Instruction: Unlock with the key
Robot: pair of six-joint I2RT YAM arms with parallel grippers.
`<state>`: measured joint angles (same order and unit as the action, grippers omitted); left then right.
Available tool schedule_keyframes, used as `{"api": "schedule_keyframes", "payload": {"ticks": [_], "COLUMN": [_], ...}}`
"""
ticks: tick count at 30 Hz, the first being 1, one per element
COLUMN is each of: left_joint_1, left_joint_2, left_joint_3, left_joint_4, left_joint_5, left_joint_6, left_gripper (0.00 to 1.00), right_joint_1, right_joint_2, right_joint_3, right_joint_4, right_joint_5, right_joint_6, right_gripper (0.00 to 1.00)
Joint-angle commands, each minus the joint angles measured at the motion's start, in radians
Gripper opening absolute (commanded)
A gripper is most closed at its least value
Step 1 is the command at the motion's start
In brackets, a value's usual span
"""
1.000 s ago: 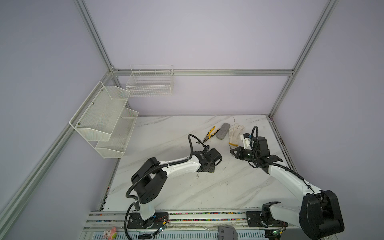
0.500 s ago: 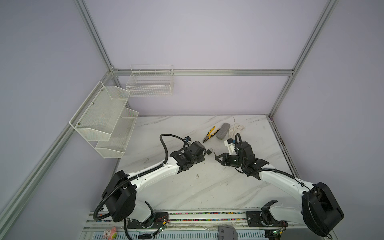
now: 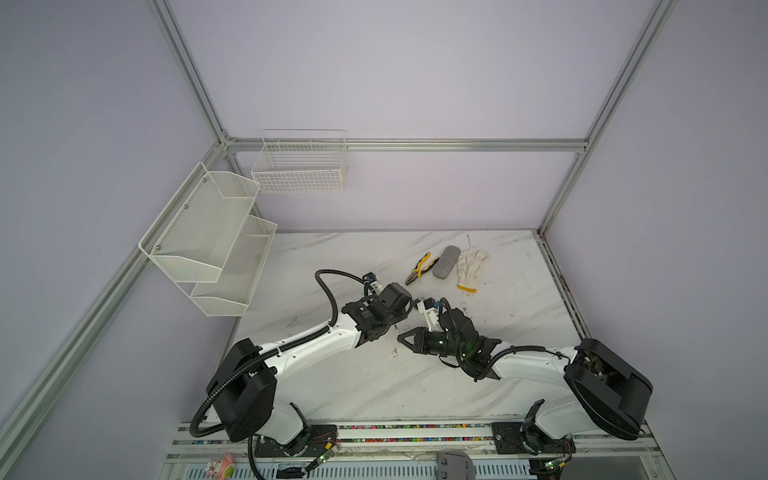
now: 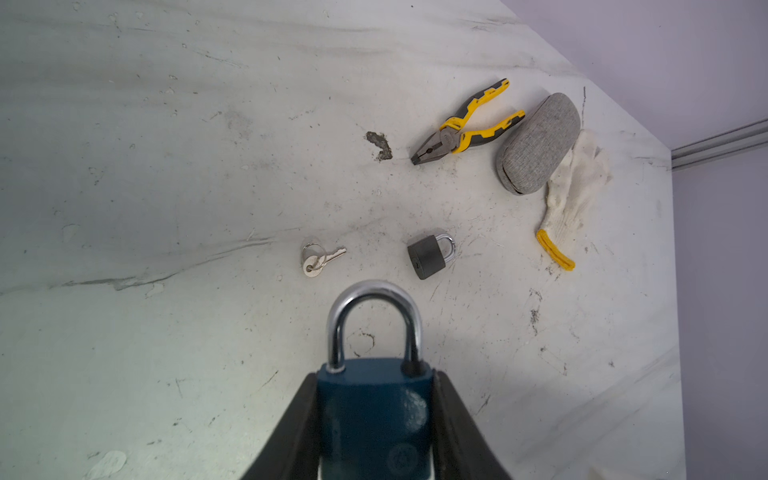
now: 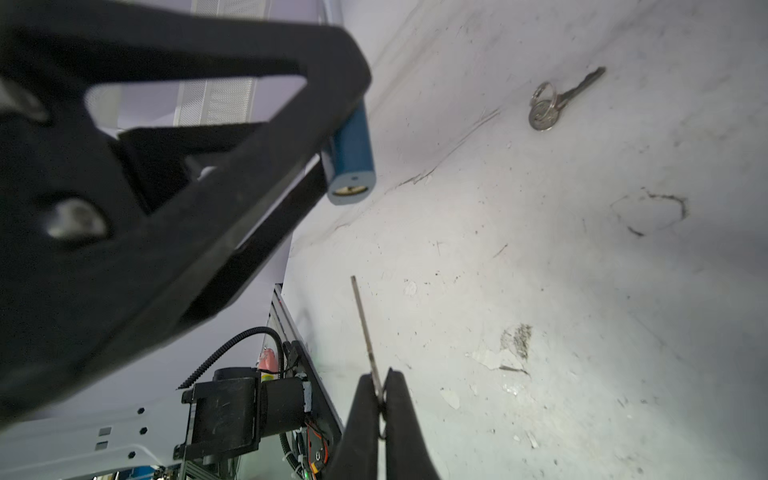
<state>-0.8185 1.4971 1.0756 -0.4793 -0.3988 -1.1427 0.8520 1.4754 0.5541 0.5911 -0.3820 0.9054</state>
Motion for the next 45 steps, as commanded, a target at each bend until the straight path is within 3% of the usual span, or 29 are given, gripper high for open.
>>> {"api": "schedule_keyframes", "payload": {"ticks": [1,45], "left_joint_1": [0.004,0.005], "left_joint_2": [0.005,-0.009], "left_joint_3": [0.072,0.058], "left_joint_4": [-0.008,0.008], "left_joint_5": [-0.045,-0.031], "left_joint_6": [-0.015,-0.02], "left_gripper": [0.0,0.0], "right_joint_1": [0.004,0.032], "right_joint_2": [0.03,0.125], "right_joint_3": [-0.015,0.024], "right_joint_4": [0.178,0.222], "right_joint_5": [0.037,0.109], "right_joint_6": [0.073,0.092], "right_gripper": [0.0,0.0]}}
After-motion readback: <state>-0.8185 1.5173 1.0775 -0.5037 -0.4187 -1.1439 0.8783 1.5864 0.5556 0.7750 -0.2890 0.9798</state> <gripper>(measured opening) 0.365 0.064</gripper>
